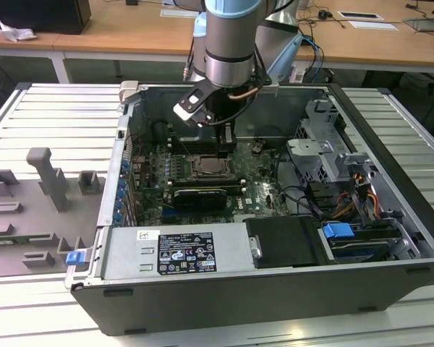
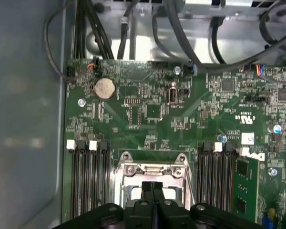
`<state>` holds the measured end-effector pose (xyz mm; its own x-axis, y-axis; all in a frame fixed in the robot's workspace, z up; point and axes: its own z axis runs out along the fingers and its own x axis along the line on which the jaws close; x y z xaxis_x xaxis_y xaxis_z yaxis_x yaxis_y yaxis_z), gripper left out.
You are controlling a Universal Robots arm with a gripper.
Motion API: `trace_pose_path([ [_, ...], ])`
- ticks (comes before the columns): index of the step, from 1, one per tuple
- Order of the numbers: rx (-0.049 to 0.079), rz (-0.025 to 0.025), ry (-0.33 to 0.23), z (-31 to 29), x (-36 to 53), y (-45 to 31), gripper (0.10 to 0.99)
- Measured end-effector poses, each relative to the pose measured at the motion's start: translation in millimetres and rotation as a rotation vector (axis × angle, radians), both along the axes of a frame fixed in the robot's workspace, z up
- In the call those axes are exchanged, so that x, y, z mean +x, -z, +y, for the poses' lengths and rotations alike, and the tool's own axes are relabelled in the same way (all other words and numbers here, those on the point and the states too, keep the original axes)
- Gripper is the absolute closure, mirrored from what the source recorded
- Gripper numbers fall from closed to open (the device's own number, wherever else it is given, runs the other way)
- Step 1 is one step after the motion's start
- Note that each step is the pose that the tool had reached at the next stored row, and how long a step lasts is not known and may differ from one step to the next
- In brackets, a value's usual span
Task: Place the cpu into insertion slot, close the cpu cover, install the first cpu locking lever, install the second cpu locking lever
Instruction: 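Close the cpu cover, then install the first cpu locking lever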
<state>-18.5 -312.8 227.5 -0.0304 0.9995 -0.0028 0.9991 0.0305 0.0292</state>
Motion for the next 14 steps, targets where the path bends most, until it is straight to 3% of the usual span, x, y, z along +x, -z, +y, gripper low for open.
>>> trace_pose_path([
  [10,0.0,0.0001,0.0,0.0,-9.1,-1.5,0.98],
  [14,-0.001,0.0001,0.0,0.0,-9.2,-19.6,0.98],
])
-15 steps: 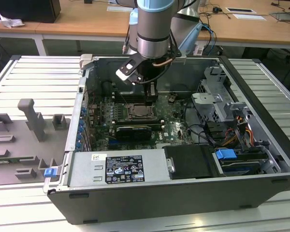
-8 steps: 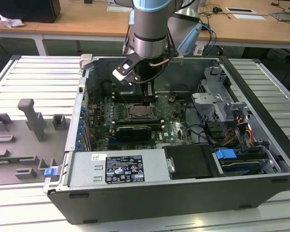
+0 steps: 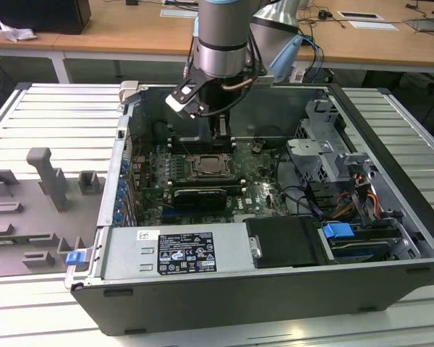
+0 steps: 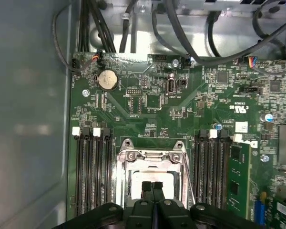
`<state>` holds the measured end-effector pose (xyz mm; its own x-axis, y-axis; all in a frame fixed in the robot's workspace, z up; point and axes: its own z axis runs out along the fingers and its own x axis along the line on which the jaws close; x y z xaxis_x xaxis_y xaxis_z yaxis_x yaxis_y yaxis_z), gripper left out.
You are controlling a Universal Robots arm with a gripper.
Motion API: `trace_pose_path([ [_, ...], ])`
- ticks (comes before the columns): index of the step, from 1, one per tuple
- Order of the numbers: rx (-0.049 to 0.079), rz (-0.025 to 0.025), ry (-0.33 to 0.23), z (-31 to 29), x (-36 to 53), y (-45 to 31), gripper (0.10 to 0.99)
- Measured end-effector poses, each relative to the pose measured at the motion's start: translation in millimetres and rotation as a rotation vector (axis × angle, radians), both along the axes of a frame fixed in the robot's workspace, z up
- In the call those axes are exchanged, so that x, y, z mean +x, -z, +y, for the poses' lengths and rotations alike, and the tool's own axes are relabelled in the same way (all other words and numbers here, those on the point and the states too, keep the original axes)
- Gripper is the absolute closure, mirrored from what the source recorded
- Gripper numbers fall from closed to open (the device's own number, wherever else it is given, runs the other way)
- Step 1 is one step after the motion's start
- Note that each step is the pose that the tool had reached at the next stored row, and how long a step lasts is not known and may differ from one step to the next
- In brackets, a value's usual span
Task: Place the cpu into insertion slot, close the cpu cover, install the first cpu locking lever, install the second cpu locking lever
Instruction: 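Install the first cpu locking lever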
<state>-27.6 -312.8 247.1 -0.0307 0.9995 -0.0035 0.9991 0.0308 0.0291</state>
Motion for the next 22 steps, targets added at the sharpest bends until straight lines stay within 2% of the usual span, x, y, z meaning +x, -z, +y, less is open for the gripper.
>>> trace_pose_path([
  [1,0.0,0.0,0.0,0.0,0.0,-6.6,0.98],
  [2,0.0,-0.0002,-0.015,0.0,0.0,-8.3,0.98],
  [4,0.0,-0.0001,-0.102,0.0,0.0,-8.4,0.98],
  [6,0.0,-0.0001,-0.161,0.0,0.0,-8.4,0.98],
  [22,0.0,-0.0001,-0.381,0.0,0.0,-8.4,0.98],
])
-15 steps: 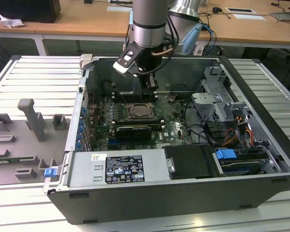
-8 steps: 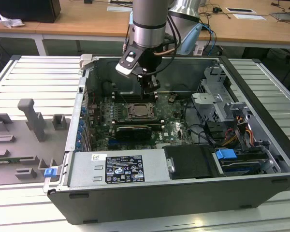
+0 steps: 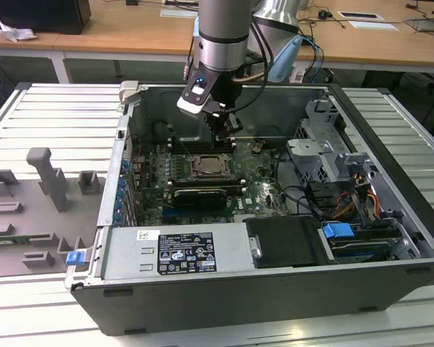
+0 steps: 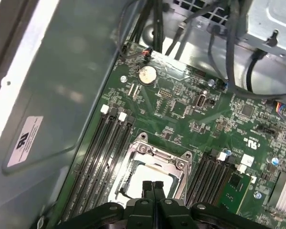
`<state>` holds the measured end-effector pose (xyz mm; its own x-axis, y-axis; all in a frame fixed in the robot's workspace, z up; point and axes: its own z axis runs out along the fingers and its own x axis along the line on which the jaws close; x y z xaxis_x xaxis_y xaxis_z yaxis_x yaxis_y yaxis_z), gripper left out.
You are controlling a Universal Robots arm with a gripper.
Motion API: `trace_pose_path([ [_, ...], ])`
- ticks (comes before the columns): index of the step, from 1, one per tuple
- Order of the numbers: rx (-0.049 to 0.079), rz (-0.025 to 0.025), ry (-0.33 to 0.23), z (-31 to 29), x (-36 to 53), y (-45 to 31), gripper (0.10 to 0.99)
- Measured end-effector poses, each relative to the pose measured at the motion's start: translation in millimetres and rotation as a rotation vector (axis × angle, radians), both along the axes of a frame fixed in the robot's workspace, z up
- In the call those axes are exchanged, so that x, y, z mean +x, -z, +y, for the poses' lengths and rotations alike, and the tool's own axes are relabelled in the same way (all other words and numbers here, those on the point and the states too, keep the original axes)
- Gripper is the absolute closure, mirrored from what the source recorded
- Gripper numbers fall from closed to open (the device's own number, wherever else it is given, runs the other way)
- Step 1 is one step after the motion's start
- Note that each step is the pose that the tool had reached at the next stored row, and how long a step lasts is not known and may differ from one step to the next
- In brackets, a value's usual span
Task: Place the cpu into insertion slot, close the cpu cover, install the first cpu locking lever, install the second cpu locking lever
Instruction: 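Install the first cpu locking lever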
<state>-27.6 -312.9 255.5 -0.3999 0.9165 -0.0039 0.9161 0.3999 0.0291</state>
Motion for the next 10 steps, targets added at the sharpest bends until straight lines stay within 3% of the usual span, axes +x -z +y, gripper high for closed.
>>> trace_pose_path([
  [10,0.0,0.0,-0.178,0.0,0.0,0.0,0.98],
])
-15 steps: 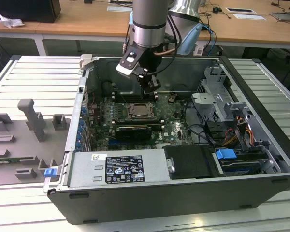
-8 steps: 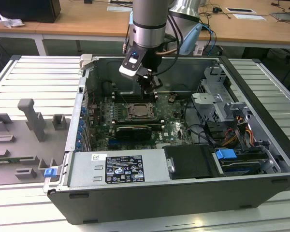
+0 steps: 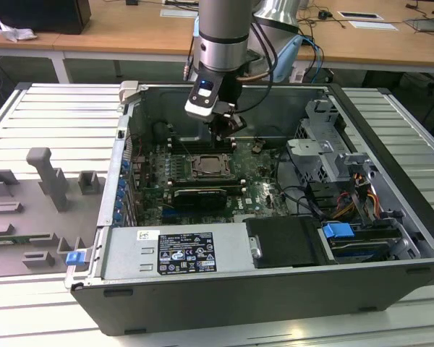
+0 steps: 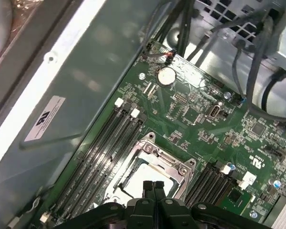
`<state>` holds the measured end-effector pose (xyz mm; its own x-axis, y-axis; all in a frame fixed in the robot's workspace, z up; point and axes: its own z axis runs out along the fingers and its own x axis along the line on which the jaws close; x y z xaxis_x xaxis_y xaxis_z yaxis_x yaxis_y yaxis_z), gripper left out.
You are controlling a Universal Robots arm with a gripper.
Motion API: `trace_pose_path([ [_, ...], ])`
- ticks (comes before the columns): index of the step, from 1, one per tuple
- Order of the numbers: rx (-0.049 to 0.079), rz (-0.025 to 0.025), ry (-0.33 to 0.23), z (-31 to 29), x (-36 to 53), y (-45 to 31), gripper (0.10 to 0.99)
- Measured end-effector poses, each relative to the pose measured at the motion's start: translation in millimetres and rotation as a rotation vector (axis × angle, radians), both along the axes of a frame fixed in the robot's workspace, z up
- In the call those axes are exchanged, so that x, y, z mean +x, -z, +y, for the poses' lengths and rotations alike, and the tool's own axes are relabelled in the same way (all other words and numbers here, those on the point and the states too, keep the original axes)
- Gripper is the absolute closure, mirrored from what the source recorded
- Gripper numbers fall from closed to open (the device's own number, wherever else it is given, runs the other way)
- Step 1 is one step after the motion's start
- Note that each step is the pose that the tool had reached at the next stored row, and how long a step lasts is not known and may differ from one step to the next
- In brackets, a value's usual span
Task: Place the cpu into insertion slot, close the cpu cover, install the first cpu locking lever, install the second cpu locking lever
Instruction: 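Install the first cpu locking lever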
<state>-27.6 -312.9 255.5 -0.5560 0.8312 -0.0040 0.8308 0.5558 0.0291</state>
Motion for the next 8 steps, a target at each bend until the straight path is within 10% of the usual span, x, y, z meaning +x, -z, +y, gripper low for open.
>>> trace_pose_path([
  [8,0.0,0.0001,-0.118,0.0,0.0,0.0,0.98],
])
